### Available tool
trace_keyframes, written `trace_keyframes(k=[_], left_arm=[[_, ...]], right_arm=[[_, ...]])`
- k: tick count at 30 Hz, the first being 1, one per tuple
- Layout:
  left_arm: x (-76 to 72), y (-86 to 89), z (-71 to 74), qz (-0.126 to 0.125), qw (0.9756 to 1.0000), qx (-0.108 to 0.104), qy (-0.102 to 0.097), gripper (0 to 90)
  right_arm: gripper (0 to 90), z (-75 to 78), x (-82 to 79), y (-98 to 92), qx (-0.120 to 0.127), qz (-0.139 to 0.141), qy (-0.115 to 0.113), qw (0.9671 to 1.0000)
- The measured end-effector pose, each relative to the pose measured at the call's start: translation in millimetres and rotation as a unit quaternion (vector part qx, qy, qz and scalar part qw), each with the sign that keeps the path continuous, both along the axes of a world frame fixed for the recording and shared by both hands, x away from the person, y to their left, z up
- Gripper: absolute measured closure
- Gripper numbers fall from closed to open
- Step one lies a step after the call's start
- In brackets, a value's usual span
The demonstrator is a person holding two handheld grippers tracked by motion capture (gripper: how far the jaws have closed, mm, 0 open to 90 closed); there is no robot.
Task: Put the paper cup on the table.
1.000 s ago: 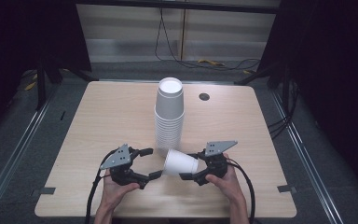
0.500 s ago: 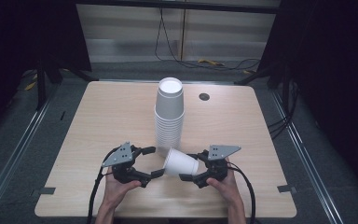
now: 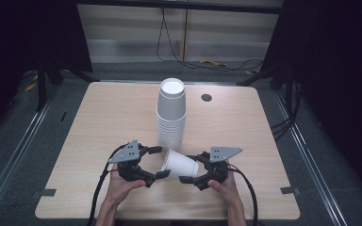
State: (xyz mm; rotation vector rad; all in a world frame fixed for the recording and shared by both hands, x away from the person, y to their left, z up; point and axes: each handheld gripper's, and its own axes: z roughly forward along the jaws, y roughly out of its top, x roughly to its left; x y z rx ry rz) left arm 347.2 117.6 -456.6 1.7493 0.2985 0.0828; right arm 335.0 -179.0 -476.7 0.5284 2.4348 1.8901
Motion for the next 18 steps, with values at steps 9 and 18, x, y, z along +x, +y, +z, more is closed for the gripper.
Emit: trace_keyframes(k=[9, 18], left_arm=[[3.7, -7.0, 0.4, -0.011, 0.9998, 0.019, 0.001, 1.7], [6.7, -13.1, -0.7, -0.044, 0.999, 0.005, 0.003, 0.0]], right_arm=[[22.9, 5.4, 0.0, 0.0, 0.006, 0.01, -0.006, 0.9999], [23.1, 7.4, 0.1, 0.0, 0.019, 0.023, -0.007, 0.9995]])
